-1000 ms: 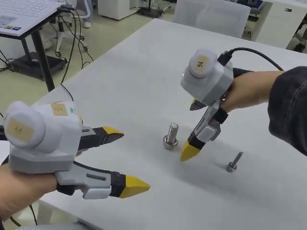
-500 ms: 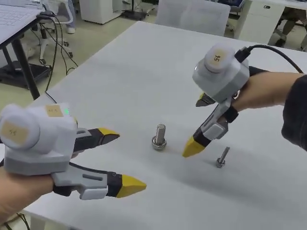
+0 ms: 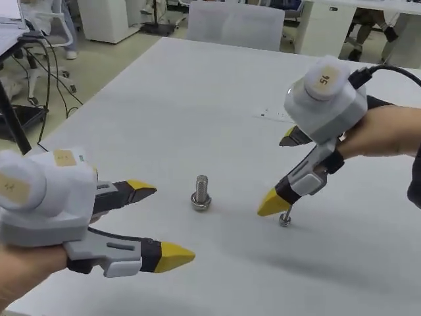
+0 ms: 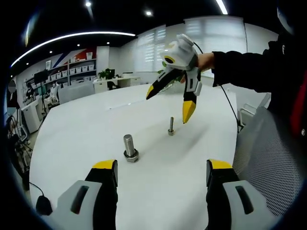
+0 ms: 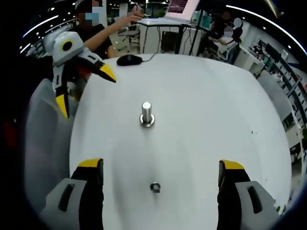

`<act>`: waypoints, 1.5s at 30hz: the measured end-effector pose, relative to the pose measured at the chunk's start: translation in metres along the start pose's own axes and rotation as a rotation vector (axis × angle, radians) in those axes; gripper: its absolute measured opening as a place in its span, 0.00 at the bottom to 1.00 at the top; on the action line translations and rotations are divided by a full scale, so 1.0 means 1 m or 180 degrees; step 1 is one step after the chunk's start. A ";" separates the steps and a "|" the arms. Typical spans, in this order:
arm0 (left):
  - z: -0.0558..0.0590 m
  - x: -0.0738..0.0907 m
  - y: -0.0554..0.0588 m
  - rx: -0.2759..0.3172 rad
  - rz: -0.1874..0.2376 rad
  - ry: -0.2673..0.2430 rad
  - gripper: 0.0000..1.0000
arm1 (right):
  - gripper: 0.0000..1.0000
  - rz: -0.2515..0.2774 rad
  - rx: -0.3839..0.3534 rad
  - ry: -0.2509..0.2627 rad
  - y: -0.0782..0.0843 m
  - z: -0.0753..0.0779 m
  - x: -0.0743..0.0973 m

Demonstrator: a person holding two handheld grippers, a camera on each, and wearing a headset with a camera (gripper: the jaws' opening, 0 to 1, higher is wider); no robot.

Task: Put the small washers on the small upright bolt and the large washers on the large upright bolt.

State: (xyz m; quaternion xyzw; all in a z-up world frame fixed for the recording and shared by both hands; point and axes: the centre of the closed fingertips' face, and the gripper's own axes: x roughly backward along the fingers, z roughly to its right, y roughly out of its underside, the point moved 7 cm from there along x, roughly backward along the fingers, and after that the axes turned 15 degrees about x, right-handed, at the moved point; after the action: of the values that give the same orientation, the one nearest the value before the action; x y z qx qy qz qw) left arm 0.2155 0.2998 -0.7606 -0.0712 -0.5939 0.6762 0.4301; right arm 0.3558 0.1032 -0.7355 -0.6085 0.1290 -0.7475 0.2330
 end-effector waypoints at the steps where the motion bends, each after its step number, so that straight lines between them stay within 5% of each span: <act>1: 0.000 0.000 -0.001 -0.0004 -0.0002 0.0005 0.75 | 1.00 0.0005 -0.0020 0.0021 0.003 -0.001 0.002; 16: 0.003 -0.006 -0.002 -0.0032 -0.0068 0.0103 0.75 | 1.00 0.0125 -0.0467 0.0324 0.045 -0.026 0.029; 45: 0.017 -0.001 0.002 -0.0009 -0.0051 0.0195 0.75 | 1.00 0.0495 -0.0937 0.0787 0.066 -0.117 0.049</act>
State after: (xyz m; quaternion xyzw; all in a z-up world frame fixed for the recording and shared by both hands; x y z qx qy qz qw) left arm 0.2050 0.2868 -0.7582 -0.0877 -0.5819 0.6694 0.4534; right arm 0.2472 0.0113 -0.7518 -0.5278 0.3110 -0.7694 0.1810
